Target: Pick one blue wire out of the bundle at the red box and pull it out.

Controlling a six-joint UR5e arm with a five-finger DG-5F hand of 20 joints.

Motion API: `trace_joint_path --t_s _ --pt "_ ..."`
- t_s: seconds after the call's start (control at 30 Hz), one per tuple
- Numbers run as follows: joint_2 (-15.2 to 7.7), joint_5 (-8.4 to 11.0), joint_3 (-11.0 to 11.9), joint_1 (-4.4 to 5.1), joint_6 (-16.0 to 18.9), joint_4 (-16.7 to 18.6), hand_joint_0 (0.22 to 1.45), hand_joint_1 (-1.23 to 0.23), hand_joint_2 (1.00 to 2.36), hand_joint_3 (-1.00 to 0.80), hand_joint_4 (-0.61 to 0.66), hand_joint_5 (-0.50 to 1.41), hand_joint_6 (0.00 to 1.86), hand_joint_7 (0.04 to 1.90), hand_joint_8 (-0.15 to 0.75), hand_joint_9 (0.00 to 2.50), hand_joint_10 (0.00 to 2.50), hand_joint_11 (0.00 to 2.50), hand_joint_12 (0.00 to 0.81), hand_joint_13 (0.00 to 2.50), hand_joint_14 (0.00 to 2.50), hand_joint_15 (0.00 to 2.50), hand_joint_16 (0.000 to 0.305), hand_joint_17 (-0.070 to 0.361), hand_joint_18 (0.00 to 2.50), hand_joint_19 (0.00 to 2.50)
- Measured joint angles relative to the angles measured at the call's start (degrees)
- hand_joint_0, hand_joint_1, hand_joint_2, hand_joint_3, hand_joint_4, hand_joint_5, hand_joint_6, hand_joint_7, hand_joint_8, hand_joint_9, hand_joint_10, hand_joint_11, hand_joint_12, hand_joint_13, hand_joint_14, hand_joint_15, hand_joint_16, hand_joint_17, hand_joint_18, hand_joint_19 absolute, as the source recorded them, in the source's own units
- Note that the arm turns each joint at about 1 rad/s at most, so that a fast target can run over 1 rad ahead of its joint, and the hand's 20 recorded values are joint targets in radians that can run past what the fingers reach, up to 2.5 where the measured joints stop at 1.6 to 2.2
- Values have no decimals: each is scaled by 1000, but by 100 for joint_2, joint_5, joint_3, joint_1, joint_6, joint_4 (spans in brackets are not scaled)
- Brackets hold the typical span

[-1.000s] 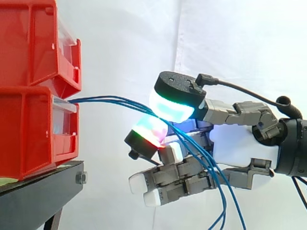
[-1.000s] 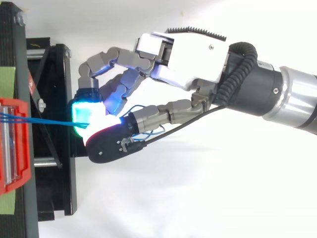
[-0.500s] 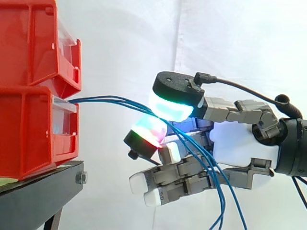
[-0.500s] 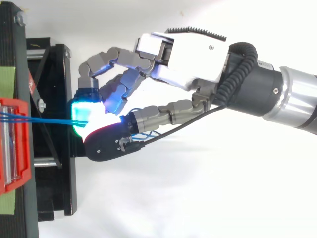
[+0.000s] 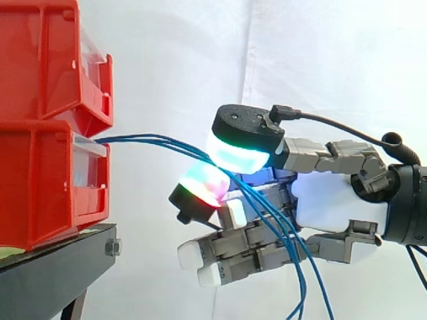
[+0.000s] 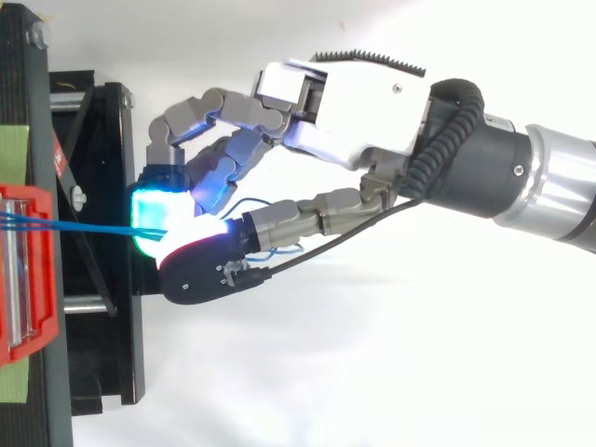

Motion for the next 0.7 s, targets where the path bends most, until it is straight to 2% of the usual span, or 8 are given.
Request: trace_joint_path --t_s 0.07,0.13,0.23,0.37,0.43,0.57,0.7 --pt "0 -4 0 0 10 -16 615 -831 1010 -103 356 -131 763 1137 321 982 16 634 415 765 15 395 70 158 582 337" --pt "-1 -7 -1 0 20 -25 643 -835 1005 -144 374 -111 695 1229 324 1008 19 619 421 776 14 392 71 159 595 326" --pt "1 -9 -1 0 46 -30 674 -836 1004 -149 403 -100 645 1249 322 1026 21 652 412 771 15 399 68 154 584 321" --pt "1 -15 0 7 102 -25 707 -842 1010 -208 374 -91 576 1346 295 1000 22 681 385 741 16 420 62 140 534 326" --pt "0 -17 3 13 118 -20 730 -890 1013 -217 350 -94 581 1335 280 975 24 703 369 718 17 421 60 135 512 320" --pt "1 -16 2 23 135 -22 740 -894 1012 -245 373 -101 608 1270 281 965 23 708 369 714 17 417 60 135 509 310" --pt "1 -12 1 18 157 -29 700 -918 1015 -246 382 -104 615 1271 274 956 24 719 371 707 17 422 60 135 515 321"
